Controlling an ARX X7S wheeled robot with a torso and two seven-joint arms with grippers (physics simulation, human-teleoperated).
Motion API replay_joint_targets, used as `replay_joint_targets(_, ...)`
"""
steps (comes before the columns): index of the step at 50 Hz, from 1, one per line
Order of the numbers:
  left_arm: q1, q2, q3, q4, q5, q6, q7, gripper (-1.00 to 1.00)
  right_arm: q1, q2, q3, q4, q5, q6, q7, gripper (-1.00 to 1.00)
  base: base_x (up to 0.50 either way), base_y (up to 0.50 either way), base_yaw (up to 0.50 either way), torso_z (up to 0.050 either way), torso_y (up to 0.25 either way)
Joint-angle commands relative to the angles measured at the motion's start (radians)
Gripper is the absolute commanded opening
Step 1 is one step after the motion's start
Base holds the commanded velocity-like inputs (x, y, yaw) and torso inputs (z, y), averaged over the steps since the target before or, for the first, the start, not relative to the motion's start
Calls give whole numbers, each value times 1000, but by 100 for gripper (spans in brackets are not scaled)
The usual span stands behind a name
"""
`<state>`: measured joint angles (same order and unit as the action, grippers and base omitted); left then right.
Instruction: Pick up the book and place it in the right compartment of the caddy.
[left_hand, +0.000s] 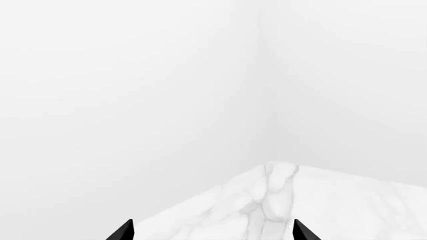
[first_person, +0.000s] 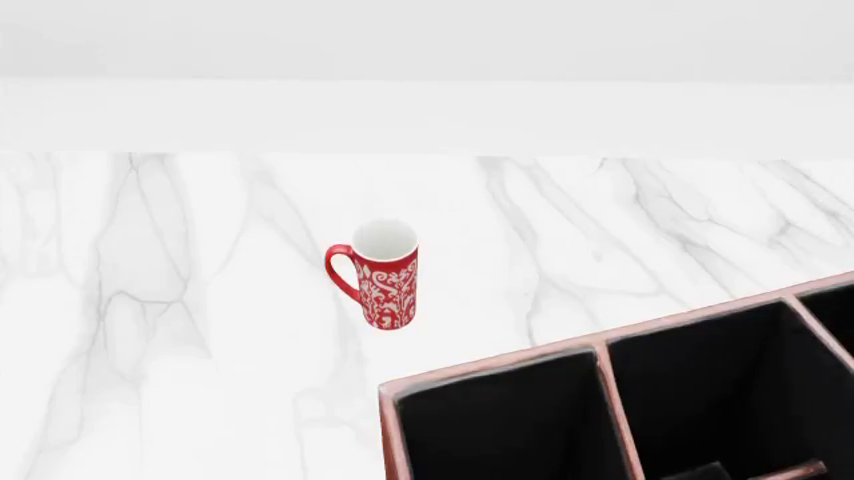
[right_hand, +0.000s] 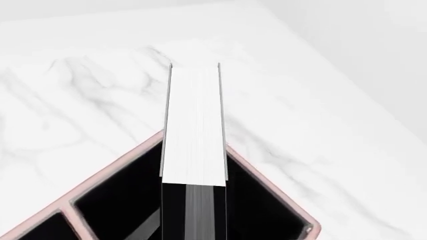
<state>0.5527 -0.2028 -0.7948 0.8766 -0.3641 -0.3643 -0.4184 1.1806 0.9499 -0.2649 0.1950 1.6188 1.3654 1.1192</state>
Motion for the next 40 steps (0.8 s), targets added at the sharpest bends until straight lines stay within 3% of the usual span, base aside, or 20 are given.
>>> replay_joint_targets(1, 2, 0, 3, 0, 1, 1, -2, 100, -23, -15, -17, 5, -84, -41, -76, -100, 0, 0, 0, 0, 0)
replay_joint_targets(40, 7, -1, 16, -7, 13, 7, -6, 100, -94, -61, -98, 82, -212, -150, -237, -100, 0, 0, 0, 0, 2)
